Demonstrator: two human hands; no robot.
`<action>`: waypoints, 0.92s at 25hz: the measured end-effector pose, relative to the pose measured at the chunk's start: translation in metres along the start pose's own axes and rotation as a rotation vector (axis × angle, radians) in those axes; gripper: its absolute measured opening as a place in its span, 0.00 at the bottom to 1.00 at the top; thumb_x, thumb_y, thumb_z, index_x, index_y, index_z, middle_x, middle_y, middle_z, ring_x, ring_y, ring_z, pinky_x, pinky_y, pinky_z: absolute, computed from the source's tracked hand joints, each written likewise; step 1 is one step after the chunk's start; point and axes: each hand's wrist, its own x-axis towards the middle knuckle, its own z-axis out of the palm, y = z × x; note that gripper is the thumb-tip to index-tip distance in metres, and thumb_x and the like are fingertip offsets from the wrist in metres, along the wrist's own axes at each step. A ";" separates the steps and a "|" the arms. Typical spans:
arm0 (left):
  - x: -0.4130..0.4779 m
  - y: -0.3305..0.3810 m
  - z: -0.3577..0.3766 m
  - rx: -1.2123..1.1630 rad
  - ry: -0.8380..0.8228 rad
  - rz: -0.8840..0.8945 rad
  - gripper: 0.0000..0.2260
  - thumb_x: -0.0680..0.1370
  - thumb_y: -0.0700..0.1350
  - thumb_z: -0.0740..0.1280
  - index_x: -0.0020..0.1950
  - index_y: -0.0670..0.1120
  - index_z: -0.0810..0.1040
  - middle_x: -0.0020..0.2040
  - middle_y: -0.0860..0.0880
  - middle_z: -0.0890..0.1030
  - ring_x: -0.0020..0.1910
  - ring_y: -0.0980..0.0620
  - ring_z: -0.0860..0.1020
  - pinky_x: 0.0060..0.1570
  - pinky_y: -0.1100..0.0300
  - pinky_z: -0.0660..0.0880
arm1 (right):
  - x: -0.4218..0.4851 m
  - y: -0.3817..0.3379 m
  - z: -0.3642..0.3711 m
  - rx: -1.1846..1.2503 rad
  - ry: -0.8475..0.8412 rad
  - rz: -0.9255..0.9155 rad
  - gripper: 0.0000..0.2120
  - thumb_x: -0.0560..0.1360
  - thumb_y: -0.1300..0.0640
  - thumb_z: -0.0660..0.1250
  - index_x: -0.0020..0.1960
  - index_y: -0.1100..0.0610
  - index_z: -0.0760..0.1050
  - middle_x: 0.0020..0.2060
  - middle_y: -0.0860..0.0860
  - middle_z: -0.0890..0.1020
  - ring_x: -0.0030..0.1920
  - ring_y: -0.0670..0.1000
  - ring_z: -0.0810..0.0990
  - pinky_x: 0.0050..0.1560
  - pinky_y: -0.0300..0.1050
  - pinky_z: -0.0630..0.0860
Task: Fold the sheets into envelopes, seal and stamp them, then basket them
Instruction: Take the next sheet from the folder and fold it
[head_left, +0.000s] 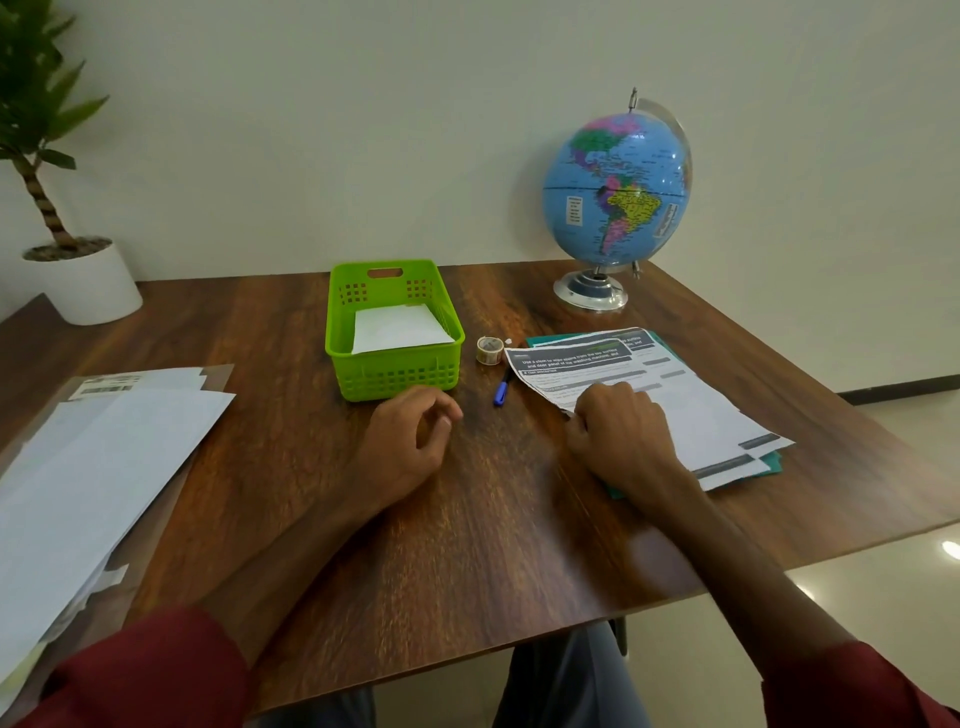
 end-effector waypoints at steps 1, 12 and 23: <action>-0.002 0.005 0.002 -0.088 -0.050 -0.067 0.04 0.80 0.41 0.69 0.51 0.50 0.82 0.47 0.57 0.83 0.44 0.57 0.81 0.43 0.62 0.79 | -0.003 -0.005 -0.003 0.020 0.020 0.009 0.09 0.80 0.53 0.66 0.48 0.58 0.80 0.36 0.50 0.78 0.33 0.46 0.74 0.31 0.38 0.65; -0.003 0.024 0.014 -0.791 -0.325 -0.592 0.11 0.80 0.44 0.70 0.55 0.37 0.84 0.47 0.41 0.87 0.42 0.50 0.84 0.39 0.61 0.81 | -0.067 -0.087 0.013 0.003 -0.103 -0.175 0.14 0.84 0.49 0.58 0.63 0.53 0.77 0.54 0.53 0.83 0.53 0.55 0.82 0.47 0.46 0.74; -0.002 0.014 0.010 -0.587 -0.331 -0.559 0.10 0.76 0.48 0.75 0.54 0.45 0.85 0.41 0.46 0.87 0.32 0.54 0.79 0.29 0.62 0.75 | -0.066 -0.063 0.027 0.079 -0.098 -0.195 0.14 0.83 0.49 0.62 0.67 0.48 0.76 0.64 0.48 0.81 0.61 0.51 0.80 0.59 0.45 0.76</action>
